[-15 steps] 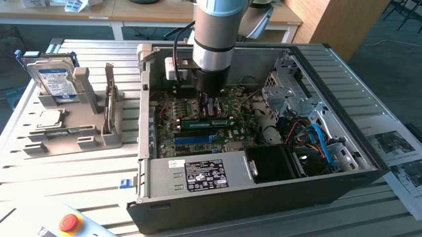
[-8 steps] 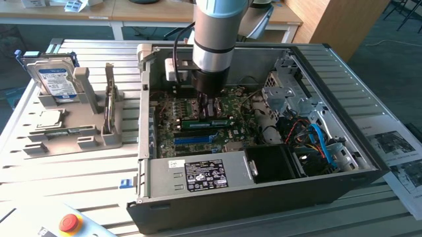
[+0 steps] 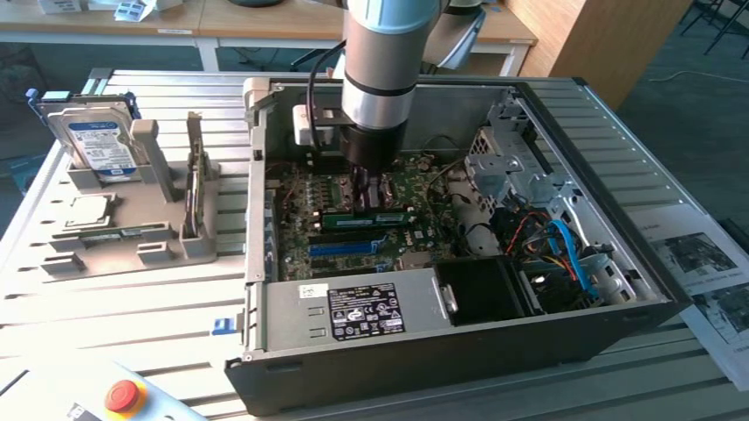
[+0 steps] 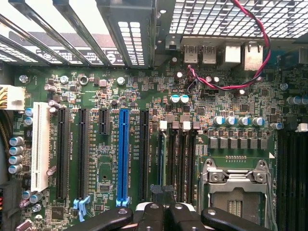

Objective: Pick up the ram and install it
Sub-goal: 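Press down the ram until it locks into place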

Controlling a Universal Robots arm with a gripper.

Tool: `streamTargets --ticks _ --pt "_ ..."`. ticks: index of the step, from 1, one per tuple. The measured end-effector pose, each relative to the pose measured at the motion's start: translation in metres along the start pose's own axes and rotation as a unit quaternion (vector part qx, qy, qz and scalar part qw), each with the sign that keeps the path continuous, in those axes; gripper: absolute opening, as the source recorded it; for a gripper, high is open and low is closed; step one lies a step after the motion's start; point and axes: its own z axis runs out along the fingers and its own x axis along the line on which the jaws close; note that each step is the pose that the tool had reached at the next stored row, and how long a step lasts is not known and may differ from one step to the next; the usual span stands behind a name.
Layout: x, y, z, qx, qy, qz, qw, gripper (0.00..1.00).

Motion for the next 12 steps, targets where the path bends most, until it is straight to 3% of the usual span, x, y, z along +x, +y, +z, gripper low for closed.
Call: streamTargets --ticks 12 --pt "0.0 0.0 0.0015 0.0 0.0 0.0 1.0 0.11"
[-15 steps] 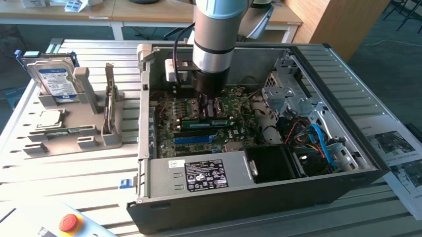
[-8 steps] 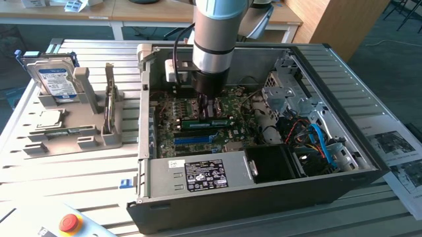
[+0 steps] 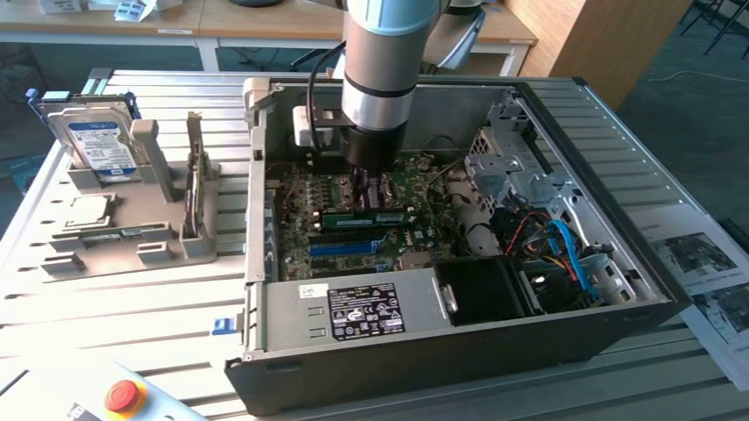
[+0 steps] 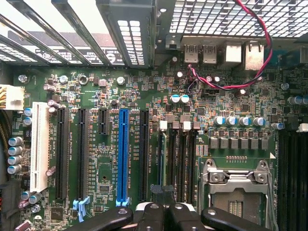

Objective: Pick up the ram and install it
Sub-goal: 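Press down the ram until it locks into place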

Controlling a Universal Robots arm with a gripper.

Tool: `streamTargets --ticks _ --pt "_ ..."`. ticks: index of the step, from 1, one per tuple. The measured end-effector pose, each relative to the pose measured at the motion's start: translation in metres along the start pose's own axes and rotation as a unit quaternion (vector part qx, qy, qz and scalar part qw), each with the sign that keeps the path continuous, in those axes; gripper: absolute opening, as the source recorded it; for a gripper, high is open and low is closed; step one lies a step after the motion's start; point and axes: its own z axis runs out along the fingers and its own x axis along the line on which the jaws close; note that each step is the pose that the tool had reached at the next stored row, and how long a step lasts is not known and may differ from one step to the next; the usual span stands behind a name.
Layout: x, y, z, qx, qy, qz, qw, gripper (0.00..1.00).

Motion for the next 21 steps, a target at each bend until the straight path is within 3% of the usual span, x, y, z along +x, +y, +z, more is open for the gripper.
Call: streamTargets --ticks 21 --pt "0.0 0.0 0.0016 0.0 0.0 0.0 1.0 0.11"
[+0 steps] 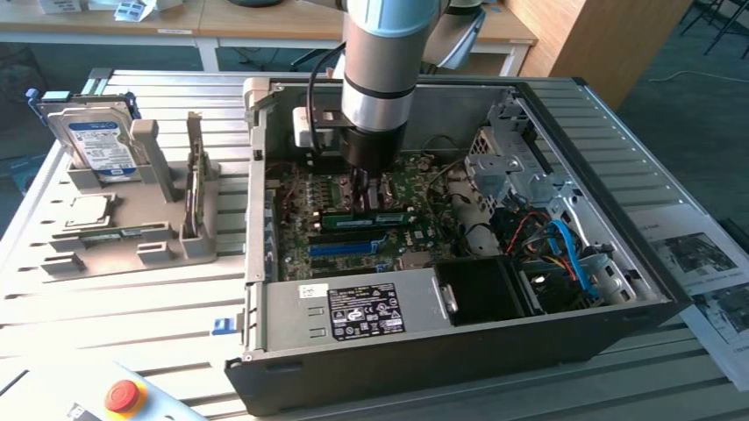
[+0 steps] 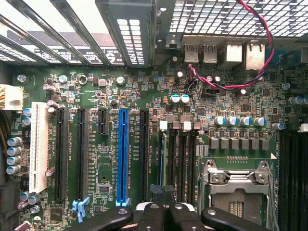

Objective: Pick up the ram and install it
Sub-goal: 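Press down the ram until it locks into place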

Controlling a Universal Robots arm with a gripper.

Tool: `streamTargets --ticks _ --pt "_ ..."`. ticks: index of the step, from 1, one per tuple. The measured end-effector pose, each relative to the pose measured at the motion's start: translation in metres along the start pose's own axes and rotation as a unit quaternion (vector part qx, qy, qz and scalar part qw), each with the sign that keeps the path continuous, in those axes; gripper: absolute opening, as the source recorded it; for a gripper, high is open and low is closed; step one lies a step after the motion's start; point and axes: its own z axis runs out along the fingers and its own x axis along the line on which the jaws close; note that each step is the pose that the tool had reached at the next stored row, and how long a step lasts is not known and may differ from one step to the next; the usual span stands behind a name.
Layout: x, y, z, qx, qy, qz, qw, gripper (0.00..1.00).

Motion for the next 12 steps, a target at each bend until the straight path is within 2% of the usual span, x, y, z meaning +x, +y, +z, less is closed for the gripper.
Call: streamTargets --ticks 12 --pt "0.0 0.0 0.001 0.0 0.0 0.0 1.0 0.11"
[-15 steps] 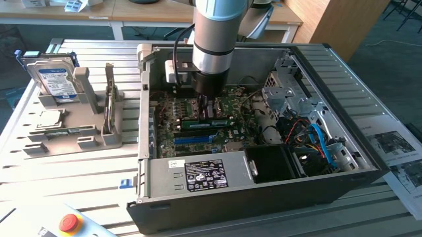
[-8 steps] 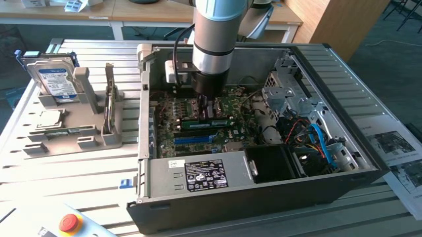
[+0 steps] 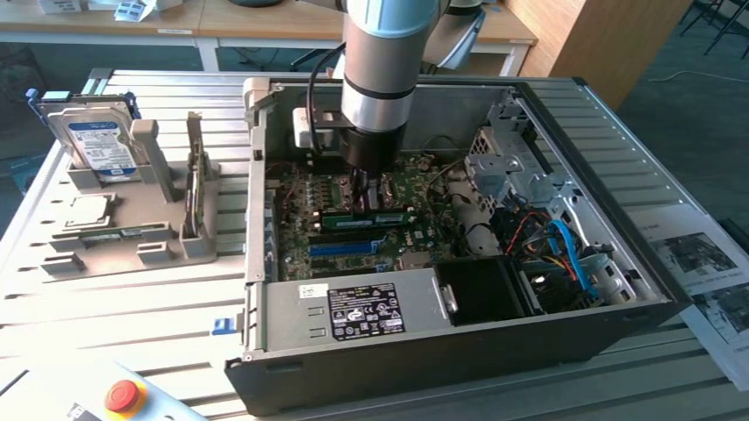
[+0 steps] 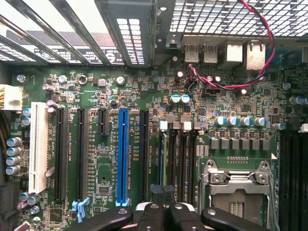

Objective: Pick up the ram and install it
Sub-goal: 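Press down the ram until it locks into place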

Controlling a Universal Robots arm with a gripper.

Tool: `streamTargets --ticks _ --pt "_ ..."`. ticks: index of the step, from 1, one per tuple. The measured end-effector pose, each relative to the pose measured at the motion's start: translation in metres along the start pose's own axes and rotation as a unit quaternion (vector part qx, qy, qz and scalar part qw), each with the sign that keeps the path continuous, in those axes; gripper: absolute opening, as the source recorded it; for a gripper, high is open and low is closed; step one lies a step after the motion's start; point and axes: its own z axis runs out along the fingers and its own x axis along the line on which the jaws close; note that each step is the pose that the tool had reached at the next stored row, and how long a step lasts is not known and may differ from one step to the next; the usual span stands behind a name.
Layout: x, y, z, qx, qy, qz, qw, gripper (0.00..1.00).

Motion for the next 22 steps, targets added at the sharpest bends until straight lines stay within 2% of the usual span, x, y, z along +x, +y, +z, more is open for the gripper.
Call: streamTargets --ticks 22 --pt "0.0 0.0 0.0024 0.0 0.0 0.0 1.0 0.11"
